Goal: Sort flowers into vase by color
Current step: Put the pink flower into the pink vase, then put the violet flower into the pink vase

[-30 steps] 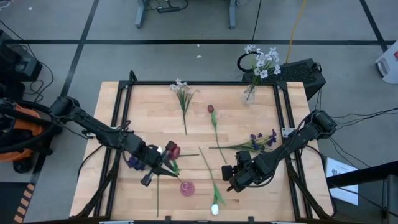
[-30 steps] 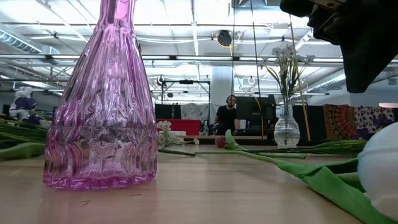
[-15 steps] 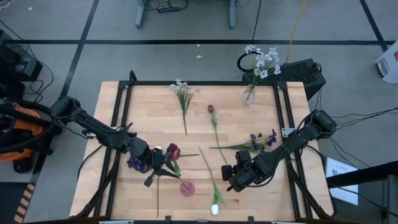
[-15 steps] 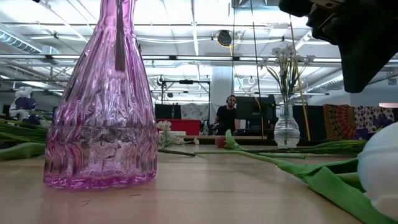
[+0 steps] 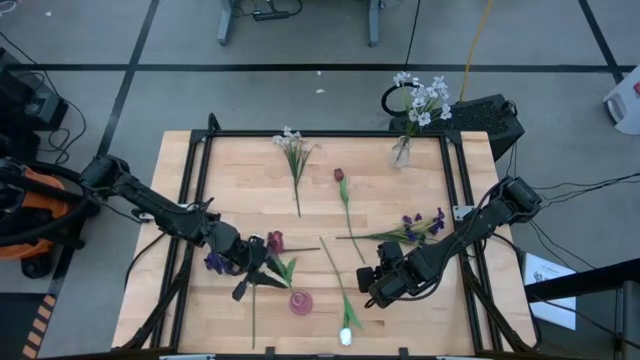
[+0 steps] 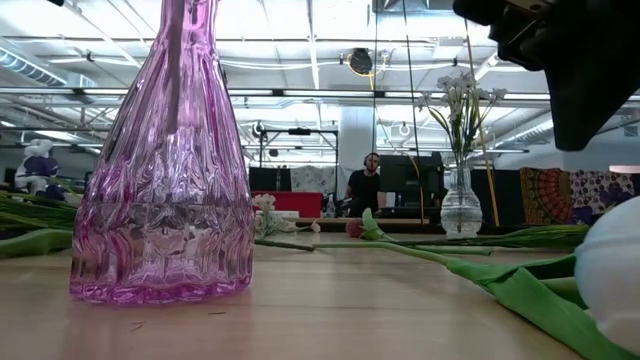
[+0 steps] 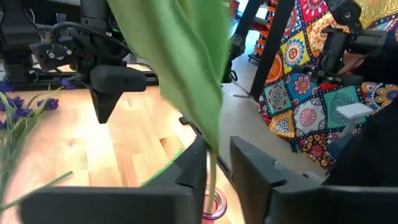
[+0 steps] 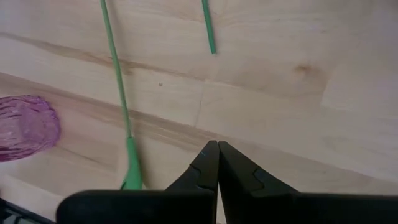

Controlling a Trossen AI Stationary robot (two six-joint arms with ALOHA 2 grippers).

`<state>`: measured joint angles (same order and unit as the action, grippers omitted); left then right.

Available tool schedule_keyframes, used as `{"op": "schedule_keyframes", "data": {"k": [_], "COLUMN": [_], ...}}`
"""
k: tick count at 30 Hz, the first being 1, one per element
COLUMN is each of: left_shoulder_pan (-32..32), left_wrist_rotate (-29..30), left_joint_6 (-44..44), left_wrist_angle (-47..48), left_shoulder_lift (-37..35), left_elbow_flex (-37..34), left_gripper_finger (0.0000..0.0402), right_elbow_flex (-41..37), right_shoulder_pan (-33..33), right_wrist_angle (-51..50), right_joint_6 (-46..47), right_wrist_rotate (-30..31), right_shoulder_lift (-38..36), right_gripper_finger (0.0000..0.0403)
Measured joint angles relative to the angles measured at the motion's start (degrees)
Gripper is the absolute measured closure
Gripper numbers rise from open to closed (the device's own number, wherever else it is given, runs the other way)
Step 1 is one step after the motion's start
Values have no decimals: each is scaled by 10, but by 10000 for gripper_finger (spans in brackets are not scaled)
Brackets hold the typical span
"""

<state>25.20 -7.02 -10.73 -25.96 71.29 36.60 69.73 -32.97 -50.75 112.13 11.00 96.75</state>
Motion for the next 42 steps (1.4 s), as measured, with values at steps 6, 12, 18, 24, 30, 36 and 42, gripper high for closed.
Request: {"op": "schedule_keyframes", "data": {"k": [6,12,18,24,30,36,42], "left_shoulder_pan": [0,0,0,0,-16,-46,-70], "left_wrist_rotate": [0,6,20,27,81,129,136], "left_joint_6": [-9,-10,-27,-109,-208,-171,-69], "left_wrist_angle": [0,1,52,235,397,509,548], "left_shoulder_lift": [0,-12,-50,-102,-152,-213,-306], "left_elbow_flex": [0,0,0,0,0,-2,-4], "left_gripper_finger": [242,226,226,226,226,226,226], "right_elbow_flex": [0,0,0,0,0,0,0], "right_shoulder_pan": [0,0,0,0,0,6,28], "right_wrist_angle": [-10,-10,-10,-17,-17,-7,3], "right_joint_6": [-36,-86,-148,-170,-131,25,149], "right_wrist_rotate": [0,-2,-3,11,70,143,235], "right_shoulder_lift": [0,0,0,0,0,0,0], "right_gripper_finger": [403,403,403,403,403,403,403]}}
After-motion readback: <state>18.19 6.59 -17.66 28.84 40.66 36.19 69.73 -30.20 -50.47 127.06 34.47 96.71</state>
